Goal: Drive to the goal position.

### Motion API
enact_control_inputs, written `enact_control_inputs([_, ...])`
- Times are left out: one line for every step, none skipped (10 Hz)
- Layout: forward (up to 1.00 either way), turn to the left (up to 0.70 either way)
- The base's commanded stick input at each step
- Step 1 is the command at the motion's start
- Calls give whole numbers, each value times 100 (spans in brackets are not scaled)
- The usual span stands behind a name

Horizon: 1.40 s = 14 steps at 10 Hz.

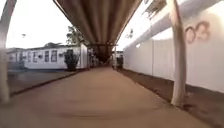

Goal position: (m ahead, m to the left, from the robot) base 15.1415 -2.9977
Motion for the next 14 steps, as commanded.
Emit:
enact_control_inputs([70,23])
enact_control_inputs([70,35])
enact_control_inputs([70,21])
enact_control_inputs([70,5])
enact_control_inputs([70,0])
enact_control_inputs([70,0])
enact_control_inputs([70,0])
enact_control_inputs([70,0])
enact_control_inputs([70,0])
enact_control_inputs([70,0])
enact_control_inputs([70,0])
enact_control_inputs([70,0])
enact_control_inputs([70,0])
enact_control_inputs([70,0])
